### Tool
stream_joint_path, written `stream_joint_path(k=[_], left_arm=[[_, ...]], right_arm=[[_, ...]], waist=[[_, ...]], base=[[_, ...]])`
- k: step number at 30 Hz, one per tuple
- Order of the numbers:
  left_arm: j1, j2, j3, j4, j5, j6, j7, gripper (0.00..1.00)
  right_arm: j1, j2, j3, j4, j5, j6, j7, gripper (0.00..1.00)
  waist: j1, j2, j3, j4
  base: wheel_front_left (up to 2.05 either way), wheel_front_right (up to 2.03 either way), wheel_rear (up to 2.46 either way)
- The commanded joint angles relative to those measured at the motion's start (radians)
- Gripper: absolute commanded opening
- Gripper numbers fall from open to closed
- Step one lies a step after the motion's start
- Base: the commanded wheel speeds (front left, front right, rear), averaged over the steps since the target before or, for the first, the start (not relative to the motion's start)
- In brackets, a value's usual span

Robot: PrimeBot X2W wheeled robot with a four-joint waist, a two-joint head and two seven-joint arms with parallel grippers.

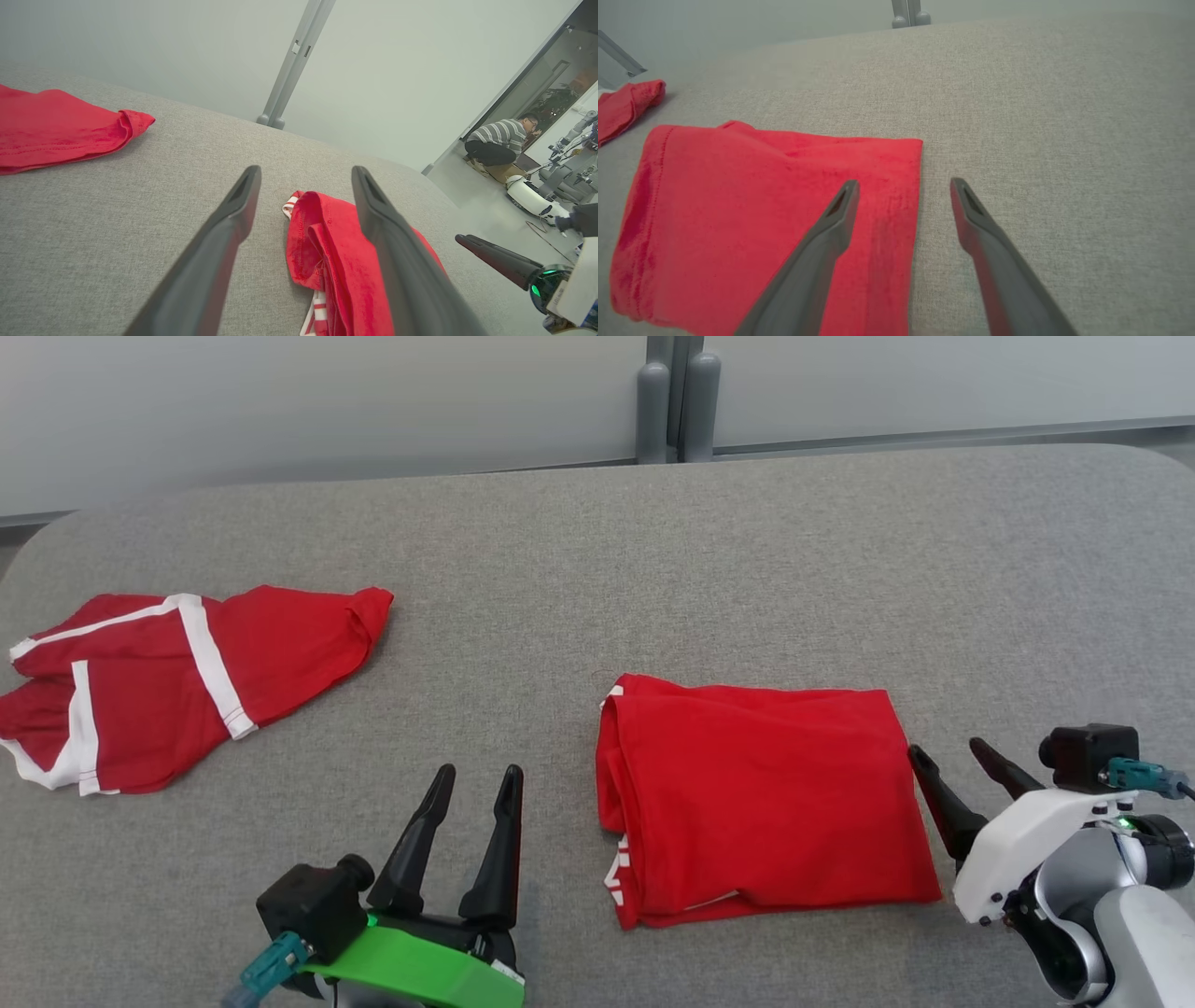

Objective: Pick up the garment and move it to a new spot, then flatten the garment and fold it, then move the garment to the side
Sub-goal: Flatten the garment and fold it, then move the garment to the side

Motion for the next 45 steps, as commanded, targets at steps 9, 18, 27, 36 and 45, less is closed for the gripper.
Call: stream_joint_path(k=[9,18,27,36,45], left_arm=[[-0.032,0.012,0.010,-0.013,0.019,0.008,-0.001,1.00],[-0.042,0.014,0.016,-0.016,0.024,0.011,-0.005,1.00],[-0.042,0.018,0.022,-0.018,0.026,0.014,-0.010,1.00],[-0.045,0.034,0.038,-0.025,0.042,0.033,-0.013,1.00],[-0.073,0.050,0.047,-0.018,0.091,0.055,-0.019,1.00]], right_arm=[[-0.042,-0.052,0.019,0.114,0.052,0.000,0.086,1.00],[-0.103,-0.057,0.052,0.220,0.146,0.000,0.143,1.00],[-0.151,-0.074,0.114,0.287,0.236,0.000,0.171,0.36],[-0.199,-0.107,0.144,0.311,0.246,-0.001,0.100,0.00],[-0.260,-0.167,0.126,0.323,0.234,-0.001,0.077,0.00]], waist=[[0.0000,0.0060,0.037,0.039],[0.0000,0.0060,0.054,0.080],[0.0000,0.0060,0.062,0.093],[0.0000,0.0060,0.063,0.065],[0.0000,0.0060,0.070,-0.032]], base=[[0.00,0.00,0.00],[0.00,0.00,0.00],[0.00,0.00,0.00],[0.00,0.00,0.00],[0.00,0.00,0.00]])
